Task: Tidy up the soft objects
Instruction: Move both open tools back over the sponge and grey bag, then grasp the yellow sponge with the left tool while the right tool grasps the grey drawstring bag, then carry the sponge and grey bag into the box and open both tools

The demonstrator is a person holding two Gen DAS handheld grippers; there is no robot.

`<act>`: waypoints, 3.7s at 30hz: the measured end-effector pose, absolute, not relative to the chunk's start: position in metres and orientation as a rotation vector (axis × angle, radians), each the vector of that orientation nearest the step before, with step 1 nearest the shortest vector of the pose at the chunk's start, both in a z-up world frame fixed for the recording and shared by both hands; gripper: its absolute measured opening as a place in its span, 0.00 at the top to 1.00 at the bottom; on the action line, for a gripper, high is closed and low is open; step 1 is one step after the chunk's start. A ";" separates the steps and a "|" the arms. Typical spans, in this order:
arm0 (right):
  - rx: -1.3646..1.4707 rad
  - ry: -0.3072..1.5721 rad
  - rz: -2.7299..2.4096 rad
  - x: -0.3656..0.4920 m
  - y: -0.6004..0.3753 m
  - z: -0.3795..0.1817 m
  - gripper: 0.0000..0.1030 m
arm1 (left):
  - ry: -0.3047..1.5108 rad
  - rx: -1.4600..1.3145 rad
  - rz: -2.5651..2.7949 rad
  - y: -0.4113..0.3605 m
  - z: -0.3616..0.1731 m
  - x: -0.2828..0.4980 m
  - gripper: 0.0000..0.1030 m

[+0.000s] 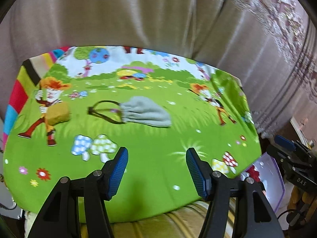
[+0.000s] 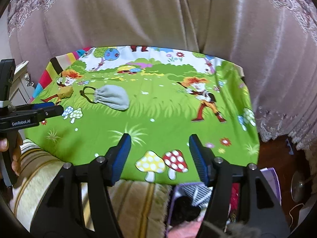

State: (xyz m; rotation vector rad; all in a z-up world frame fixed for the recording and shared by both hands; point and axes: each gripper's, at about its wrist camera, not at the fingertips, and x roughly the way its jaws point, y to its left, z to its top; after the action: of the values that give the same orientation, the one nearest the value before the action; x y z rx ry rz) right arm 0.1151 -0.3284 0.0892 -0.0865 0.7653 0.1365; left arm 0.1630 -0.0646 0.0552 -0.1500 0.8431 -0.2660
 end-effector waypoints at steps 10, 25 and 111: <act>-0.152 0.777 0.227 0.164 -0.280 0.077 0.25 | 0.848 -0.231 -0.138 -0.001 0.045 0.198 0.30; -0.157 0.822 0.347 0.251 -0.215 0.039 0.18 | 0.920 -0.298 0.079 0.082 0.004 0.256 0.18; 0.027 0.778 -0.115 0.032 -0.414 0.081 0.85 | 0.892 -0.090 -0.578 -0.231 0.059 0.070 0.37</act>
State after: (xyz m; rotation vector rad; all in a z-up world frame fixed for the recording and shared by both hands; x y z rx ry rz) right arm 0.0318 -0.4142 0.0808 0.0271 0.7778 -0.1149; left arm 0.0700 -0.2315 0.0588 -0.0903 0.8917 -0.5777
